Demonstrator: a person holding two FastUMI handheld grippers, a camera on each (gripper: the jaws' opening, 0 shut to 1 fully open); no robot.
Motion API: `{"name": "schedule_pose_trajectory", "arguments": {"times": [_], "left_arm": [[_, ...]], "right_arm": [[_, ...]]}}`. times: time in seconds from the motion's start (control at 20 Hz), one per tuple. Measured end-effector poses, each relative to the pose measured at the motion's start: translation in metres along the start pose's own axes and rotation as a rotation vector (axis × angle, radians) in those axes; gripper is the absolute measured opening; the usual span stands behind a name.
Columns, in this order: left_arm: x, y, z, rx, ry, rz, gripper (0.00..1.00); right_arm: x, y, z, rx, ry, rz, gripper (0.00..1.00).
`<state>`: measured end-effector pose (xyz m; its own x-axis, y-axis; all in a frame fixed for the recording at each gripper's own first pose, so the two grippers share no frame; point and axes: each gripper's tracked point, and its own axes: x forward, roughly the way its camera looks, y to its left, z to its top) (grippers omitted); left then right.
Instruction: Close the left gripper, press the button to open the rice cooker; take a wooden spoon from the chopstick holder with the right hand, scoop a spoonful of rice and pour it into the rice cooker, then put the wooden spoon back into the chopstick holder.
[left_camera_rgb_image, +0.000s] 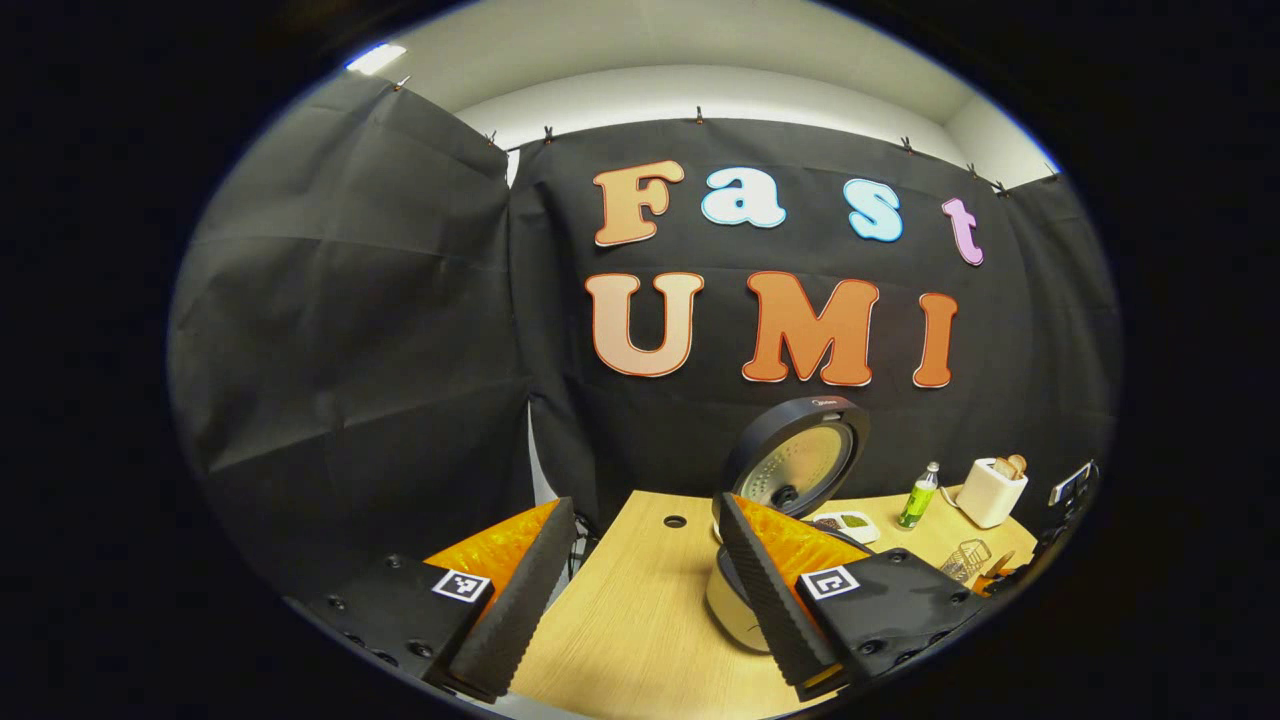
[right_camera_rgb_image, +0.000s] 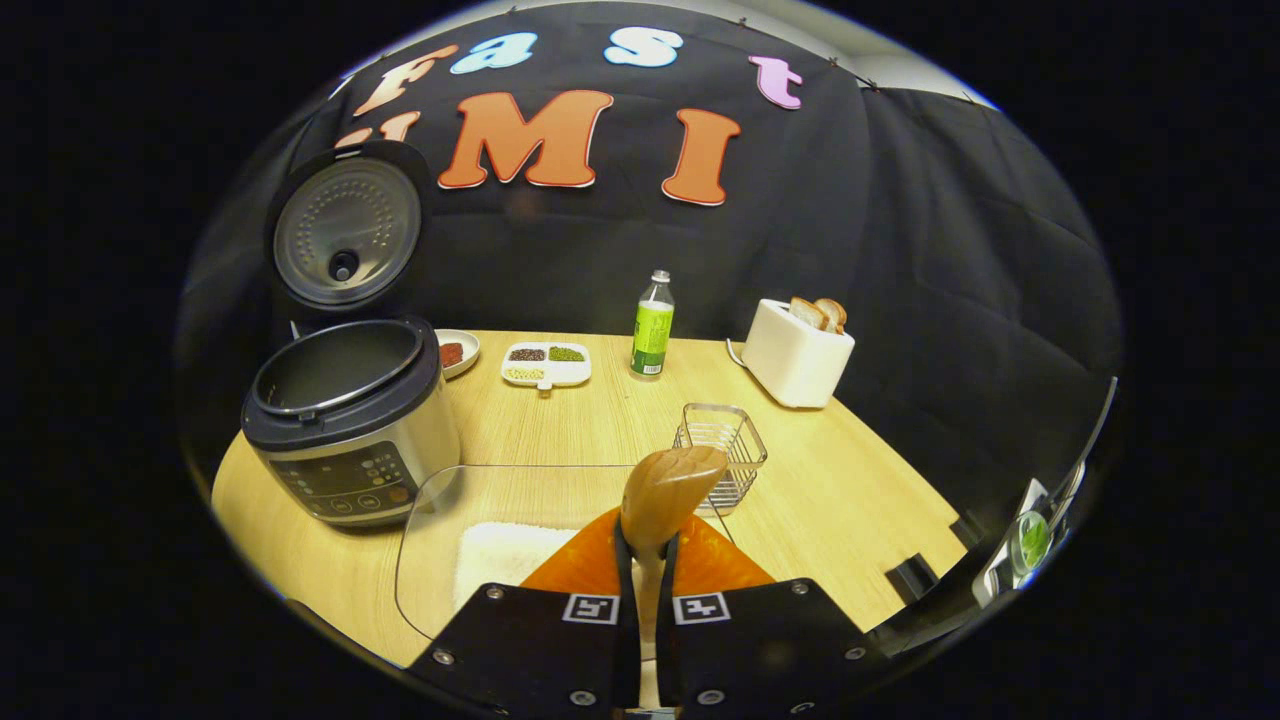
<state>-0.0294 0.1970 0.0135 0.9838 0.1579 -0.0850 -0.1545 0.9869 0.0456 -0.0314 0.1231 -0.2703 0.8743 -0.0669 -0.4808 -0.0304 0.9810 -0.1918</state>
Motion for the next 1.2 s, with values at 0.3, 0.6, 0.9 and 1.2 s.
{"name": "schedule_pose_trajectory", "arguments": {"times": [0.3,0.6,0.9,1.2], "left_arm": [[0.004,-0.004,-0.014,-0.034,0.039,-0.017,0.94],[0.007,-0.015,-0.017,-0.027,0.048,-0.031,0.94],[0.01,-0.024,-0.023,-0.033,0.061,-0.043,0.94],[0.012,-0.029,-0.032,-0.045,0.08,-0.049,0.93]], "right_arm": [[-0.001,0.038,-0.002,0.42,0.059,0.145,0.05],[0.003,0.038,-0.001,0.463,0.059,0.168,0.06],[0.009,0.037,-0.003,0.578,0.09,0.268,0.05],[0.009,0.043,-0.001,0.652,0.123,0.345,0.05]]}}
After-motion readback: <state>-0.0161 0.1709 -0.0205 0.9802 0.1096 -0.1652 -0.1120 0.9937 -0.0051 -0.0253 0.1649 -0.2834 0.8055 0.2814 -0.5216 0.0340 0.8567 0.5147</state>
